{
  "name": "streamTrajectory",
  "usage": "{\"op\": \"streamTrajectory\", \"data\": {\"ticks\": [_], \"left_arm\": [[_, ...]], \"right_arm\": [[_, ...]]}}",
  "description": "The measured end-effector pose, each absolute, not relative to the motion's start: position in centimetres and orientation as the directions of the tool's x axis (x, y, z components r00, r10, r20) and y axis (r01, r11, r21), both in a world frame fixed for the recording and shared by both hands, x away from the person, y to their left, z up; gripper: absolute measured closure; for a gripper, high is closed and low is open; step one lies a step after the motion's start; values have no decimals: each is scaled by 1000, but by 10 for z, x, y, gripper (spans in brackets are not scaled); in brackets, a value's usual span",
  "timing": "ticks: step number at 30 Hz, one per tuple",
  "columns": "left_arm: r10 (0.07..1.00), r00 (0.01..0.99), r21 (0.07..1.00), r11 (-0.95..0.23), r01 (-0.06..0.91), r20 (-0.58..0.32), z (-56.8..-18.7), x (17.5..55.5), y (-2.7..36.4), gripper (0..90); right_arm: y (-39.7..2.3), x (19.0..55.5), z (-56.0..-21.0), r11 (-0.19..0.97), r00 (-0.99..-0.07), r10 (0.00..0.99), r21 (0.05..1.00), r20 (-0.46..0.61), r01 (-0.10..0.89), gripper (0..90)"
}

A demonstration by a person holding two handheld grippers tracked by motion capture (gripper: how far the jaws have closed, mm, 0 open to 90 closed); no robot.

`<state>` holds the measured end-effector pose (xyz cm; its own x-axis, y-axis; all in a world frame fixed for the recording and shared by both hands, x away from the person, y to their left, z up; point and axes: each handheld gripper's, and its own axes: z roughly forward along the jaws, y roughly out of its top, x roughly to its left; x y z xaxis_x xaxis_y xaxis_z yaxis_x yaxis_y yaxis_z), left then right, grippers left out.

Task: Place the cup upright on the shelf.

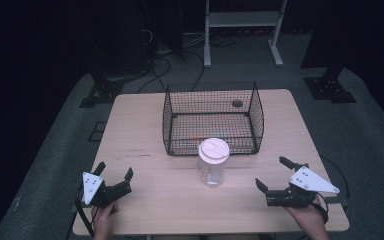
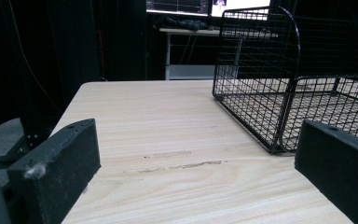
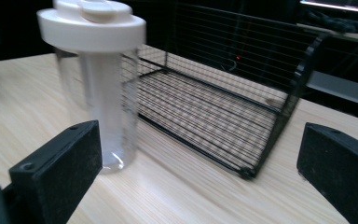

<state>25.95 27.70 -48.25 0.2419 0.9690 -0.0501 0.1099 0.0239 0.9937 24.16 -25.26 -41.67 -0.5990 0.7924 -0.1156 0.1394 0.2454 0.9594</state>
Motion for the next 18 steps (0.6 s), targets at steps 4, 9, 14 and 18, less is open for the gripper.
{"op": "streamTrajectory", "data": {"ticks": [4, 9, 14, 18], "left_arm": [[968, 243, 994, 29, 109, -55, -482, 260, 277, 0], [968, 242, 993, 34, 110, -60, -482, 260, 278, 0], [968, 244, 993, 37, 109, -63, -483, 260, 278, 0], [968, 244, 994, 37, 107, -62, -482, 260, 278, 0]], "right_arm": [[-240, 241, -414, 259, -618, 776, 957, -127, 128, 0], [-226, 239, -409, 281, -628, 761, 956, -164, 90, 0], [-210, 242, -406, 285, -656, 737, 955, -166, 79, 0], [-198, 245, -405, 287, -673, 720, 955, -166, 71, 0]]}}
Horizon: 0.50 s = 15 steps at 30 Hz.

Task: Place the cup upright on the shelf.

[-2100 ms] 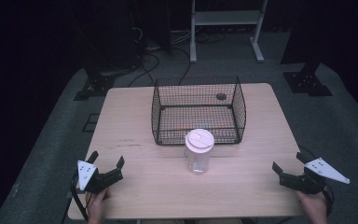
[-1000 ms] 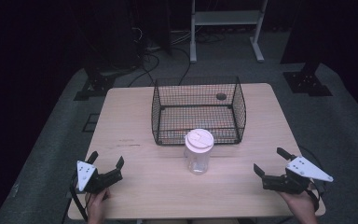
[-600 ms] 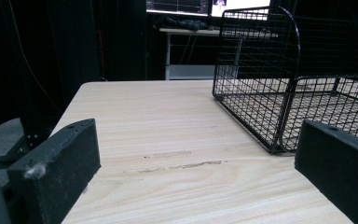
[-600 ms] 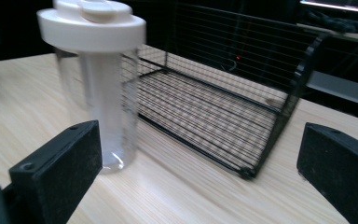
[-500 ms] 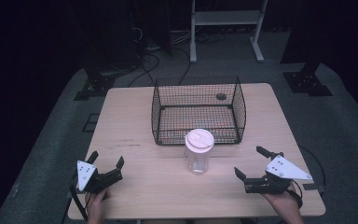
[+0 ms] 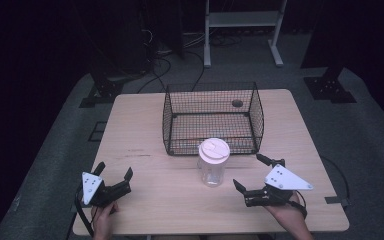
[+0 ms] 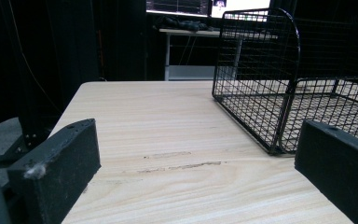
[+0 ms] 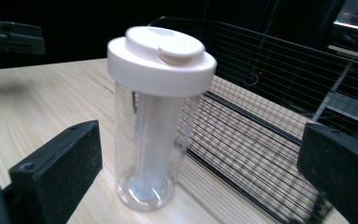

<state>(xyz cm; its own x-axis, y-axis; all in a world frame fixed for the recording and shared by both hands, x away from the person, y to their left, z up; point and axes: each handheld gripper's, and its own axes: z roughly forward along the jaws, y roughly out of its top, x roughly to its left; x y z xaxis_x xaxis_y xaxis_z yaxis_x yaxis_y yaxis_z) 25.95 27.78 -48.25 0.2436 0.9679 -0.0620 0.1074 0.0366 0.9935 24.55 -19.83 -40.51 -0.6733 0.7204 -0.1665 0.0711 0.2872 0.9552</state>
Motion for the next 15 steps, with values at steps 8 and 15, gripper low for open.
{"op": "streamTrajectory", "data": {"ticks": [8, 15], "left_arm": [[968, 245, 994, 38, 106, -63, -482, 259, 278, 0], [968, 245, 994, 32, 106, -57, -482, 259, 277, 0]], "right_arm": [[-182, 254, -405, 281, -677, 716, 958, -169, 58, 0], [-166, 262, -408, 261, -681, 718, 963, -147, 68, 0]]}}
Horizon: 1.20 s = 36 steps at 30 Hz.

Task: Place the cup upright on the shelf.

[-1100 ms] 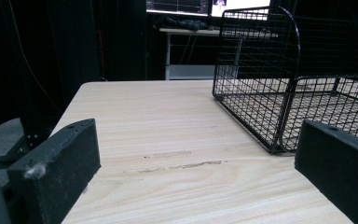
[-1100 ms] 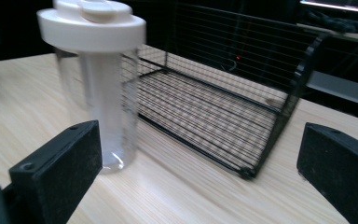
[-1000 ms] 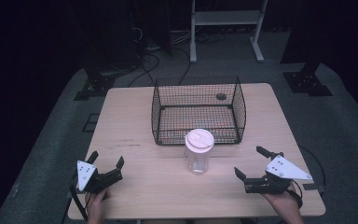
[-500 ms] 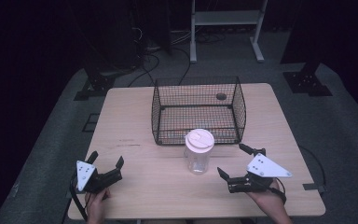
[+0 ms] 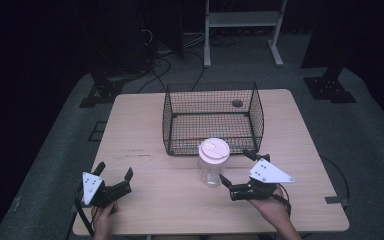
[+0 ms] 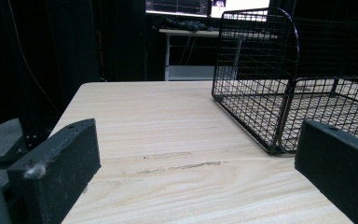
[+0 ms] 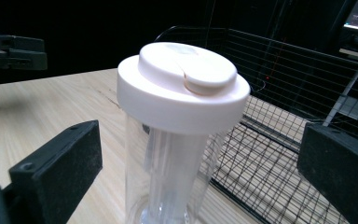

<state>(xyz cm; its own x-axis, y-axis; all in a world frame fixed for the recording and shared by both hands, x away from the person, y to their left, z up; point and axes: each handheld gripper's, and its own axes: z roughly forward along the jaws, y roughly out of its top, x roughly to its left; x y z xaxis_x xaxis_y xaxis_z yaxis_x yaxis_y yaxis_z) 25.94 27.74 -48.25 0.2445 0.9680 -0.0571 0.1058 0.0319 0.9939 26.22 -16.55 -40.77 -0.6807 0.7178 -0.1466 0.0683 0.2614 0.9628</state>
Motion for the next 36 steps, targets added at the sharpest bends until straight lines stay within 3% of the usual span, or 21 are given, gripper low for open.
{"op": "streamTrajectory", "data": {"ticks": [35, 36], "left_arm": [[968, 243, 994, 41, 105, -66, -482, 259, 279, 0], [968, 243, 994, 43, 105, -67, -482, 259, 279, 0]], "right_arm": [[-120, 297, -416, 210, -664, 737, 977, -126, 47, 0], [-120, 297, -416, 213, -665, 736, 976, -127, 49, 32]]}}
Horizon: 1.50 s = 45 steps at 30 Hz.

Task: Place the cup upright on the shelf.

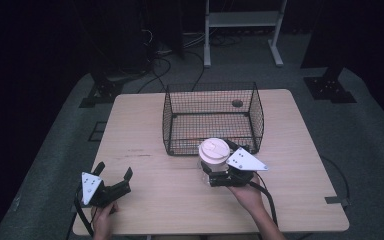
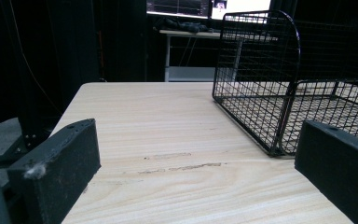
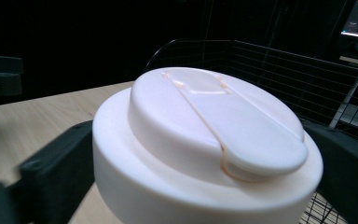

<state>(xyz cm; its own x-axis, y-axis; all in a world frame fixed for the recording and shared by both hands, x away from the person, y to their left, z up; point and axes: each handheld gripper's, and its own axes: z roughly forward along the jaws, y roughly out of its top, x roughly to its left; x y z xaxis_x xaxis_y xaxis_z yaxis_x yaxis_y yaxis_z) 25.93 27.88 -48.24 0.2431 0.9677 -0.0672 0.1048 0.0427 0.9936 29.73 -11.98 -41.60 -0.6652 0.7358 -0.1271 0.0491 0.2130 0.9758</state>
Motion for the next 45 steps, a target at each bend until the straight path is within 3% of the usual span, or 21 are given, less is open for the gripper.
{"op": "streamTrajectory", "data": {"ticks": [27, 45], "left_arm": [[967, 245, 994, 42, 101, -66, -482, 259, 279, 0], [968, 244, 994, 42, 100, -65, -482, 259, 279, 0]], "right_arm": [[-121, 294, -398, 231, -666, 730, 973, -152, 31, 48], [-129, 298, -336, 200, -676, 716, 979, -174, -41, 48]]}}
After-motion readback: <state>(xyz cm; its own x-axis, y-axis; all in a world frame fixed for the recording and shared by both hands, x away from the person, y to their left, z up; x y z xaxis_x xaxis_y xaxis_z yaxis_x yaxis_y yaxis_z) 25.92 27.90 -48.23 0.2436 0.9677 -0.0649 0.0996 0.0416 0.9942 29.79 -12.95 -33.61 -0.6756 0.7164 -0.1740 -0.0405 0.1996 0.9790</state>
